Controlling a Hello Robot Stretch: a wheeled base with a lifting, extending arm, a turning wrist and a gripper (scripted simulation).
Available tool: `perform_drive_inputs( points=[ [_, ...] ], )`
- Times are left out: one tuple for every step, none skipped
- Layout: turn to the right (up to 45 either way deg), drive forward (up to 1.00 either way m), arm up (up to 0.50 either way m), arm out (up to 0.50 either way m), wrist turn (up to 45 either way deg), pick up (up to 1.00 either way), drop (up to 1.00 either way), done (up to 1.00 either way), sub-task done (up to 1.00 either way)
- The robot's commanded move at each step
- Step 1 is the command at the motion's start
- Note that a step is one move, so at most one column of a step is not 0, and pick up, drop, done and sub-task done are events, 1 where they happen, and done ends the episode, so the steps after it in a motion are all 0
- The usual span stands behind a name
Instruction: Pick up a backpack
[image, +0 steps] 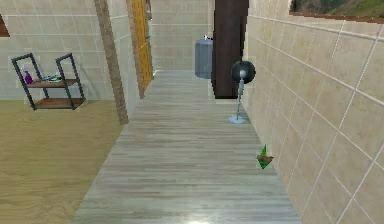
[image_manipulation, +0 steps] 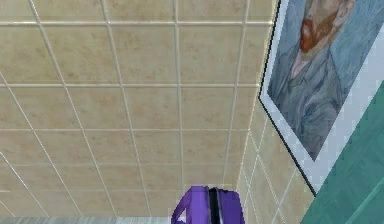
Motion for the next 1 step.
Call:
perform_drive_inputs(
  points=[
    [0.0,0.0,0.12,0.0,0.0,0.0,0.0,0.0,0.0]
  ],
)
